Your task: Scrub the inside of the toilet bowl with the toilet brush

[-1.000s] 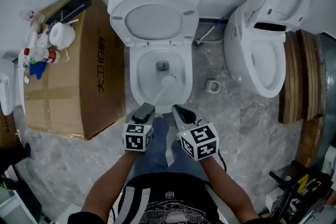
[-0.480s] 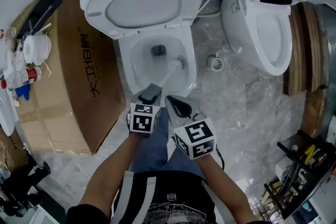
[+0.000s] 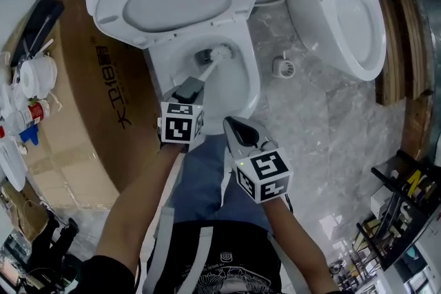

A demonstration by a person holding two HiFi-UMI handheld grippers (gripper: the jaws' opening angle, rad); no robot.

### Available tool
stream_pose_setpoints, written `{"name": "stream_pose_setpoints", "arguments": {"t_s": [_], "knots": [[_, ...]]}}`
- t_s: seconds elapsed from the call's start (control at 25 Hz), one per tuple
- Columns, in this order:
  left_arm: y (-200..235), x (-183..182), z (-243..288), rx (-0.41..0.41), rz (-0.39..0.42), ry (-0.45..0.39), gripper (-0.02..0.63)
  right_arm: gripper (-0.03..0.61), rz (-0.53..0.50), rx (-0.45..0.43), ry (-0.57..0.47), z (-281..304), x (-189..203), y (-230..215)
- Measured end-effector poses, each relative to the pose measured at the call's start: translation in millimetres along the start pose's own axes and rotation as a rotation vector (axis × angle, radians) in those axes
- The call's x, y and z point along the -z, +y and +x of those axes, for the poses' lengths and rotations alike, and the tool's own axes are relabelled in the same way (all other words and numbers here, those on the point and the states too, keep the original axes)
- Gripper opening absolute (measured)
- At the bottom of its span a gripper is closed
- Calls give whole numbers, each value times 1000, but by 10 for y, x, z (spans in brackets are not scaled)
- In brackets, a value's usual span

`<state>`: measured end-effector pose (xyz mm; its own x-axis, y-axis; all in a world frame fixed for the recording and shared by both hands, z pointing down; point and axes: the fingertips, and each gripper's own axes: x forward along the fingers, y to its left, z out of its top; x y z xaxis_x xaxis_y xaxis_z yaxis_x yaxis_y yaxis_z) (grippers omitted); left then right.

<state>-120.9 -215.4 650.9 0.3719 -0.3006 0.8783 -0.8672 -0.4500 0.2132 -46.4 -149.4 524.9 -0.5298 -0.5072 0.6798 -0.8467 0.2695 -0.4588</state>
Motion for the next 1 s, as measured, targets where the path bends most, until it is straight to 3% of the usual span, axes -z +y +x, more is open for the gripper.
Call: {"name": "stream_pose_setpoints", "arguments": {"t_s": [0.32,0.76,1.0], "knots": [[293,0,-68,-36,-14,-17,150,-3,-25,-21,54,75,78,62],[707,294,-502,-149,-124,-40,150,-3,-83,-96,99,155,76,220],[704,504,-730,-210,-200,-46,150,-3,-154,-159,133,89,66,291]]}}
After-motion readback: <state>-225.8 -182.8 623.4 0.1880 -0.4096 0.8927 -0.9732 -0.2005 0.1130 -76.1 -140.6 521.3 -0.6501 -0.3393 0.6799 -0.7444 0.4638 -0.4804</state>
